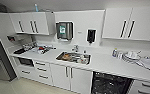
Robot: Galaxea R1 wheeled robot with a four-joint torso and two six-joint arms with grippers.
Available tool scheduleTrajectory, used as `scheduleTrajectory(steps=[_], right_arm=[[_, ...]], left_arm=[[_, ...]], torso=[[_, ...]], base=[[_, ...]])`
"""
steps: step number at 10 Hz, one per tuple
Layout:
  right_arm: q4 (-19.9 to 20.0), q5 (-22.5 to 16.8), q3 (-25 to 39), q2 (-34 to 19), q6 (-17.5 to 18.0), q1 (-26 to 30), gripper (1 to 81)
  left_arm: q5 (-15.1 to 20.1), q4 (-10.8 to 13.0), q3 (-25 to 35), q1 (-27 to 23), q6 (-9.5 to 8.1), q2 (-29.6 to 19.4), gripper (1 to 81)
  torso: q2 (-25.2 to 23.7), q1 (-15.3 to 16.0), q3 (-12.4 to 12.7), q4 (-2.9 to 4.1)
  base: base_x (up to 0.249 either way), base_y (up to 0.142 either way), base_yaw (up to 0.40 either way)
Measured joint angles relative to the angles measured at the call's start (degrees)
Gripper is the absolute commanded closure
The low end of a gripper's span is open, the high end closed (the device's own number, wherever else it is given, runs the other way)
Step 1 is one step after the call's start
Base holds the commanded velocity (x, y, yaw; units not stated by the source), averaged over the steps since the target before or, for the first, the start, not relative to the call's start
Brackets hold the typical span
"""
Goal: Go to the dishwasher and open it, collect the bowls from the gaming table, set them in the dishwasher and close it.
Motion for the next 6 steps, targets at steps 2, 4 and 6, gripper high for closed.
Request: scheduleTrajectory(steps=[2, 4, 6], right_arm=[[0.0, 0.0, 0.1, 0.0, 0.0, -0.1, 1.0], [0.0, -0.1, 0.5, 0.0, 0.0, -0.3, 1.0], [0.0, 0.0, 0.5, 0.0, 0.0, -0.7, 1.0]], left_arm=[[0.6, 0.2, 0.0, -0.3, 0.02, -0.2, 1.0], [0.7, 0.5, 0.0, -0.5, 0.02, -0.3, 1.0], [0.8, 0.9, 0.0, -0.5, 0.02, -0.9, 1.0]], torso=[[0.0, 0.0, 0.0, 0.0], [0.0, 0.0, 0.0, 0.0], [0.0, 0.0, 0.0, 0.0]], base=[[0.0, 0.0, 0.153], [0.0, 0.0, 0.153], [0.0, 0.0, 0.153]])
